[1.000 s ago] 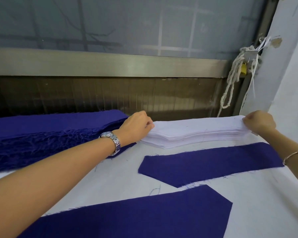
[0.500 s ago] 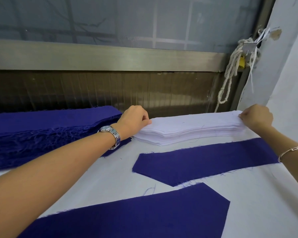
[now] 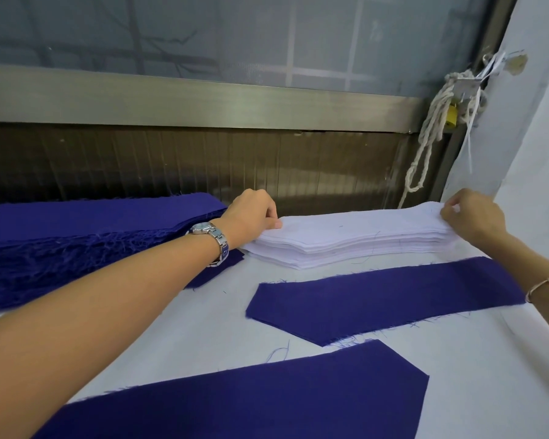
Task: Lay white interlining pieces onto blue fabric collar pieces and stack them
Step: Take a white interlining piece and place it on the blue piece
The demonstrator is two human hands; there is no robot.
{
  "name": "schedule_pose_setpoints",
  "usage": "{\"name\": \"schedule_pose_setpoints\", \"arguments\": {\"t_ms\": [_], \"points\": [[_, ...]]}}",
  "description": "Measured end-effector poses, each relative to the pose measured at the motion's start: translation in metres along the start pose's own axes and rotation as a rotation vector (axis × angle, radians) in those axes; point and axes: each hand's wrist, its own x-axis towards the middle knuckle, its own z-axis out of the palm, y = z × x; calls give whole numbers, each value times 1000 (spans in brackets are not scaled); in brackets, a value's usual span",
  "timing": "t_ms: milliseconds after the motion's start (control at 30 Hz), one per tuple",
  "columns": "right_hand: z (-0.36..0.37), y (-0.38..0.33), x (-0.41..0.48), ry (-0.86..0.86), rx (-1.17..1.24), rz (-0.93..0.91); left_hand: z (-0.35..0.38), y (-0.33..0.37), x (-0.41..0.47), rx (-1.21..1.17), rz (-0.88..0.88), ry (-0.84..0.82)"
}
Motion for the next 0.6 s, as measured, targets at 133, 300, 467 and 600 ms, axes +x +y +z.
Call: {"name": "schedule_pose_setpoints", "arguments": {"t_ms": [133, 300, 467, 600], "points": [[2, 0, 2, -22, 7, 11, 2, -1, -1, -1, -4, -2], [1, -5, 1, 15, -50, -42, 1, -1, -2, 2, -5, -7], [2, -4, 3, -49, -123, -56, 1, 0, -2, 6, -7, -9], [-1, -3, 10, -140, -7, 50, 0, 2, -2, 13, -11, -22]]}}
